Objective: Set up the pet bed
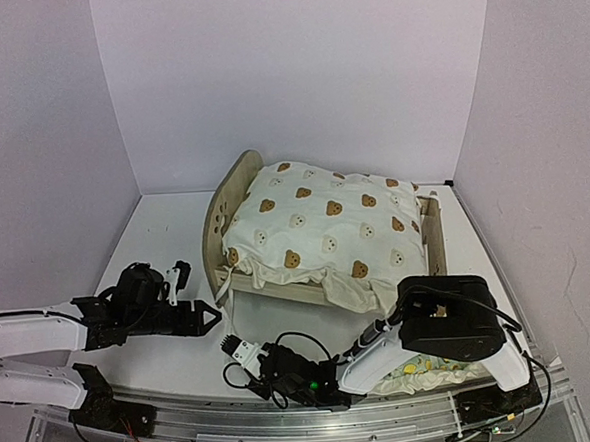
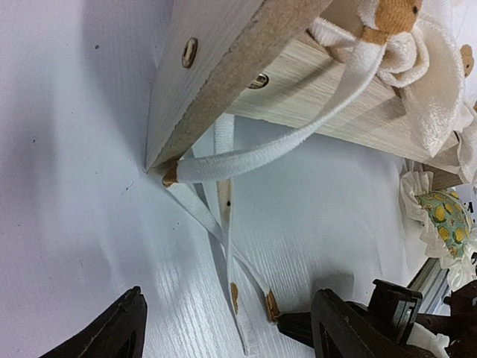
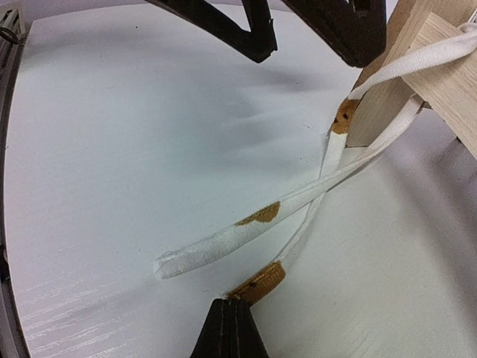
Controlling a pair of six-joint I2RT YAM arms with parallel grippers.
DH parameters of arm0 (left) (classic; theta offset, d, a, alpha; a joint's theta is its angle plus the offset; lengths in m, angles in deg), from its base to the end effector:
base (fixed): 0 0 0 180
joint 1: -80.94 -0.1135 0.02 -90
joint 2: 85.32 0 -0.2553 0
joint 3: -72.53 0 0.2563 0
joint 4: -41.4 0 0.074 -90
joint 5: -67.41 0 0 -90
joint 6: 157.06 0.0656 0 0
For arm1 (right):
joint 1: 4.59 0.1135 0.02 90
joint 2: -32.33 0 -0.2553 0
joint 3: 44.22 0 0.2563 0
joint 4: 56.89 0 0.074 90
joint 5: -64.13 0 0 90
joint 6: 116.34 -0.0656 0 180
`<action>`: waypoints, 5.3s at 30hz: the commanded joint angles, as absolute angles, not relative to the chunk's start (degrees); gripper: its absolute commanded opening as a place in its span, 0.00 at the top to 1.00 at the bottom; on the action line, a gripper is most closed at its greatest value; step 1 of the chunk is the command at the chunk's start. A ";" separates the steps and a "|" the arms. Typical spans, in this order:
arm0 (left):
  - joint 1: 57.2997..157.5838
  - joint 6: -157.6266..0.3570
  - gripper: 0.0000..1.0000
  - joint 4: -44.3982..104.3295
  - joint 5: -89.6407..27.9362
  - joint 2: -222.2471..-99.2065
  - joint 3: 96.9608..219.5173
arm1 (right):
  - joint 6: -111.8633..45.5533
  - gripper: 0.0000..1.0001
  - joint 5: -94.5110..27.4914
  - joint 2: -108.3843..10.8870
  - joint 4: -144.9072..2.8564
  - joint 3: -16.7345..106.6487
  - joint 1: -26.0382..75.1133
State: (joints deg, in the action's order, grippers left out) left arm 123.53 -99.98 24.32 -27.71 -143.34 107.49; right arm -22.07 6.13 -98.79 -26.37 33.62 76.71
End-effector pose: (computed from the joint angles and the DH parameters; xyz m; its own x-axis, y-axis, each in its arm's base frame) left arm 0.1633 -0.1580 0.1398 -0.7920 -0.0072 -0.6105 0.3500 0.8139 -0.4638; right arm 0.1040 0.4501 0.0502 -0.0014 -0.4269 -0.9043 -0.7666 0.5811 -0.2731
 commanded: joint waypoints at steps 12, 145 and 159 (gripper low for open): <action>123.76 -98.65 0.34 30.51 -23.12 -140.92 104.69 | -14.72 1.00 7.52 -89.59 -30.71 32.53 76.36; 113.19 -97.20 0.47 53.38 -29.93 -149.87 102.72 | -31.98 0.59 0.26 -85.27 -36.02 27.97 61.06; 113.21 -97.70 0.47 52.08 -30.41 -147.64 102.11 | -34.94 0.49 1.27 -92.28 -43.58 36.42 59.50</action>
